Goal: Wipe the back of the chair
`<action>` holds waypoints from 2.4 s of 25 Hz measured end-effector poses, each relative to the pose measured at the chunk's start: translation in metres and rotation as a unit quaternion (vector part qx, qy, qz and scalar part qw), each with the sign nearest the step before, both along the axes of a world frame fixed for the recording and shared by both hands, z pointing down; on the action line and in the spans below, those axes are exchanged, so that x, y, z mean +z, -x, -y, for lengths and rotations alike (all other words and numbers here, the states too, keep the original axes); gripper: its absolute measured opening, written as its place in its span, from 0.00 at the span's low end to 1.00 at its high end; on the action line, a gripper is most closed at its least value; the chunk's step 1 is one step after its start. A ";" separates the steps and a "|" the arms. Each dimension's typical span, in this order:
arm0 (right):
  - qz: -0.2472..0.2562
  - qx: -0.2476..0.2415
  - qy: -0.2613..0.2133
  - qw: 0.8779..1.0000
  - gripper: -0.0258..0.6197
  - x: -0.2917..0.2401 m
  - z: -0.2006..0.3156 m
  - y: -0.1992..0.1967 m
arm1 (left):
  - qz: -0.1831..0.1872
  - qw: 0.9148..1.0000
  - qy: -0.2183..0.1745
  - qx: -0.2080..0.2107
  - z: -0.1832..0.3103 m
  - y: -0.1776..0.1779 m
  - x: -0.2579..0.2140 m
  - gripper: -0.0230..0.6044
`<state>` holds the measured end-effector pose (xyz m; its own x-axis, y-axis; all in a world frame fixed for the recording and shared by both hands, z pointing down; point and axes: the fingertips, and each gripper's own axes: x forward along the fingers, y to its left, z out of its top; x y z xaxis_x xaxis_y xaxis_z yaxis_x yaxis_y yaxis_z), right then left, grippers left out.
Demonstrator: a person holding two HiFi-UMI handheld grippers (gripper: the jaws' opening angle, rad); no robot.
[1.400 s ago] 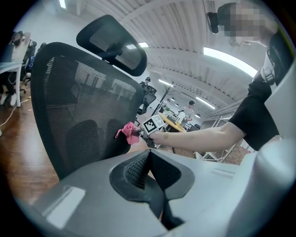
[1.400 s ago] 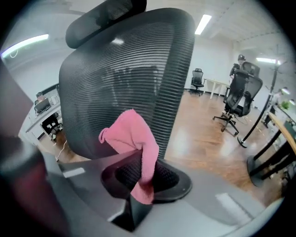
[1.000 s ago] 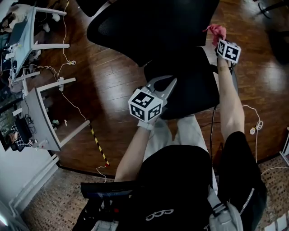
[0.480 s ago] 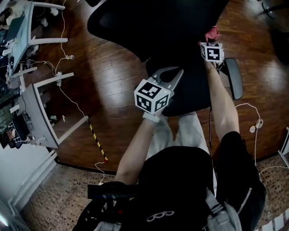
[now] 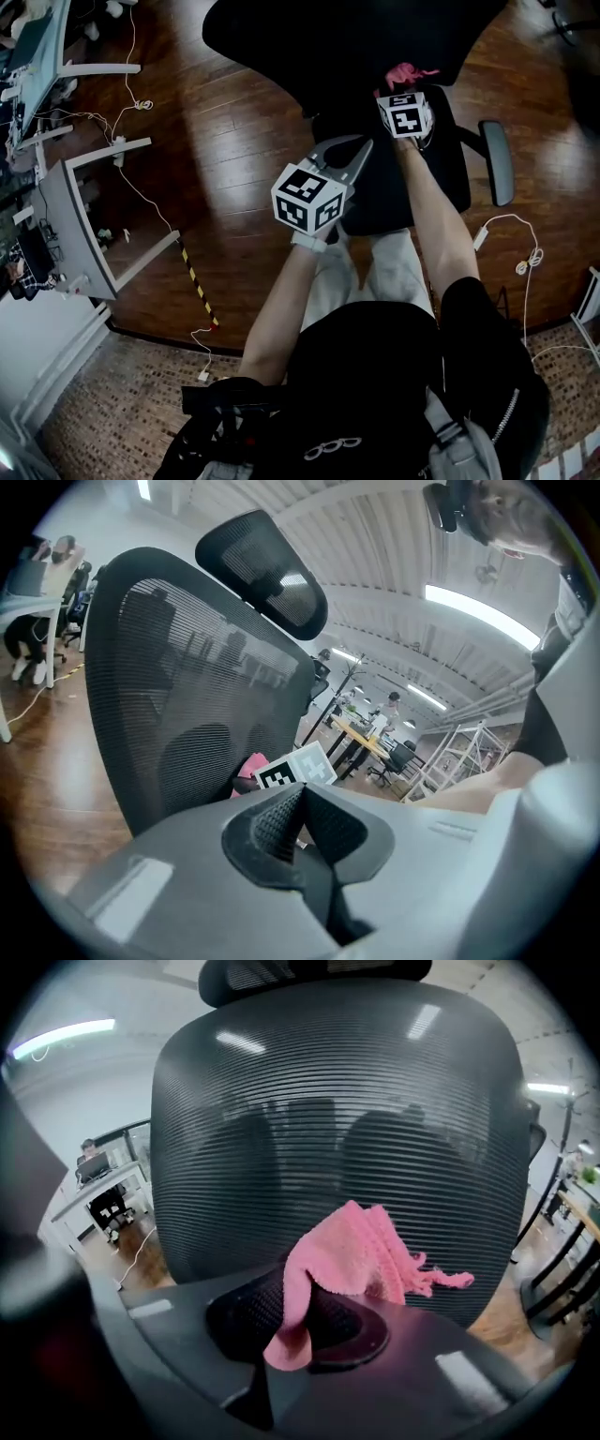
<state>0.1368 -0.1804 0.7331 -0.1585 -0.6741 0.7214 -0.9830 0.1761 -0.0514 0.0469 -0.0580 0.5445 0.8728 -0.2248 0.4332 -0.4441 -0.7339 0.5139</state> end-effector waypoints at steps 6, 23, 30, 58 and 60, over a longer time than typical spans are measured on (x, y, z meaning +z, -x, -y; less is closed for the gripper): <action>0.024 -0.031 -0.002 0.999 0.11 -0.001 -0.002 0.073 | 0.003 1.000 0.010 -0.027 0.001 0.043 0.007 0.02; 0.102 -0.176 -0.022 0.979 0.11 -0.015 -0.019 0.264 | 0.011 0.993 0.028 -0.114 -0.011 0.165 0.014 0.02; 0.150 -0.283 -0.035 0.947 0.11 -0.020 -0.027 0.292 | 0.027 0.988 0.034 -0.149 -0.011 0.185 0.026 0.02; 0.061 -0.080 -0.021 0.995 0.11 0.024 -0.017 -0.040 | 0.032 0.999 0.035 -0.018 -0.023 -0.003 0.049 0.02; 0.057 -0.079 -0.021 0.995 0.11 0.026 -0.019 -0.054 | 0.034 0.999 0.036 -0.012 -0.024 -0.012 0.053 0.02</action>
